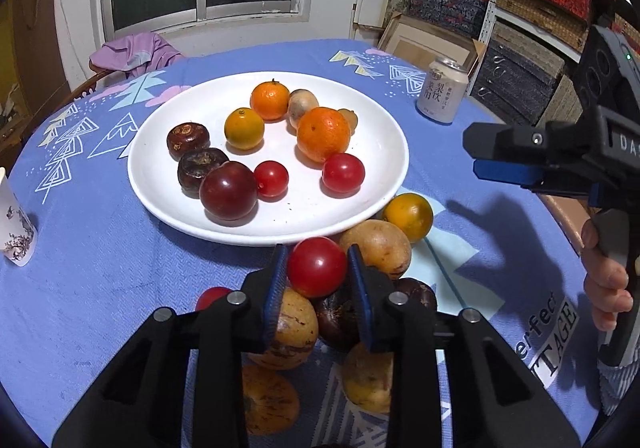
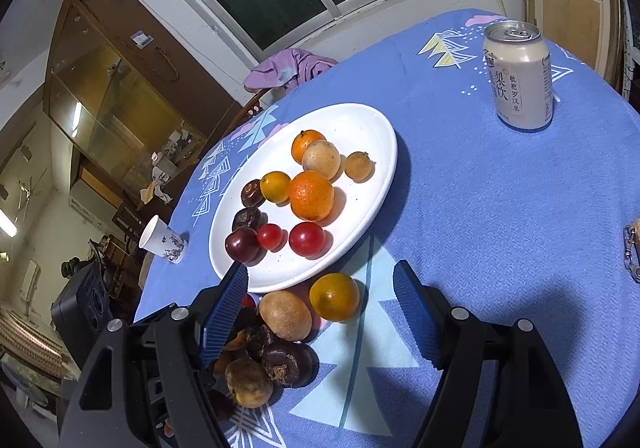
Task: Organize fruits
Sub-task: 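Grasp a red tomato with the left tool while the right tool grasps a tangerine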
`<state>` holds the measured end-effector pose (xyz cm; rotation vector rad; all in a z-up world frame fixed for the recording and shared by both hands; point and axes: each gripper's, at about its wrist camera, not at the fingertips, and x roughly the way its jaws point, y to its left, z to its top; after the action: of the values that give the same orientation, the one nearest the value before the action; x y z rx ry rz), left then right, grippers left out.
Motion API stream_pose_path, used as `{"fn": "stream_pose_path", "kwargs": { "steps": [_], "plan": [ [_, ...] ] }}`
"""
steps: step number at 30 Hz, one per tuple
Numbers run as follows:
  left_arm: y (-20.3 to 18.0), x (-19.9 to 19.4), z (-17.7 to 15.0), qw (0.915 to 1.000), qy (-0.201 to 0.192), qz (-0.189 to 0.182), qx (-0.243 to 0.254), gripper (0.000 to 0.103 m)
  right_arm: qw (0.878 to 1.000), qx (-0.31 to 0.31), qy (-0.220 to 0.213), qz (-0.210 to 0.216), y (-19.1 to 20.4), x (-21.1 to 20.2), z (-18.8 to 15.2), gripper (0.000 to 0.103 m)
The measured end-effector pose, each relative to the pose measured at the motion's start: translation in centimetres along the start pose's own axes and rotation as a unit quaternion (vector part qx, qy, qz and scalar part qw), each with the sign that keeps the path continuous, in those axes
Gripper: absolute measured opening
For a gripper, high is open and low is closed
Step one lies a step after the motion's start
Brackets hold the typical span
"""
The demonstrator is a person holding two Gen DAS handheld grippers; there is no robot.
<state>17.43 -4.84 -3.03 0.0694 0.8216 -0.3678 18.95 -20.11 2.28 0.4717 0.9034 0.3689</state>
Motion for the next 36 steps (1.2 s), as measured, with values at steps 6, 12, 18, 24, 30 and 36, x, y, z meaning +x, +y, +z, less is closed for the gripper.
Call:
{"fn": "stream_pose_path", "kwargs": {
  "steps": [6, 12, 18, 24, 30, 36],
  "plan": [
    [0.2, -1.1, 0.2, 0.9999, -0.013, -0.002, -0.006, 0.03, 1.0, -0.001, 0.019, 0.005, -0.1, 0.8, -0.2, 0.076],
    [2.1, -4.7, -0.9, 0.9986, -0.041, 0.011, -0.031, 0.03, 0.999, -0.01, 0.046, 0.005, 0.1, 2.3, -0.9, 0.076],
    [4.5, -7.9, -4.3, 0.9963, -0.054, 0.041, -0.052, 0.03, 0.998, -0.028, 0.058, -0.006, 0.4, 3.7, -1.6, 0.064],
    [6.4, -7.9, -6.1, 0.9948, -0.041, 0.056, -0.075, 0.03, 0.998, -0.023, 0.061, -0.02, -0.1, 4.7, -1.9, 0.051],
    [6.2, -7.4, -6.2, 0.9949, -0.035, 0.063, -0.07, 0.03, 0.997, -0.037, 0.061, -0.04, 0.2, 5.6, -2.1, 0.047],
    [6.3, -6.9, -6.2, 0.9939, -0.031, 0.077, -0.073, 0.03, 0.994, -0.073, 0.055, -0.055, 1.1, 6.1, -2.5, 0.038]
  ]
}}
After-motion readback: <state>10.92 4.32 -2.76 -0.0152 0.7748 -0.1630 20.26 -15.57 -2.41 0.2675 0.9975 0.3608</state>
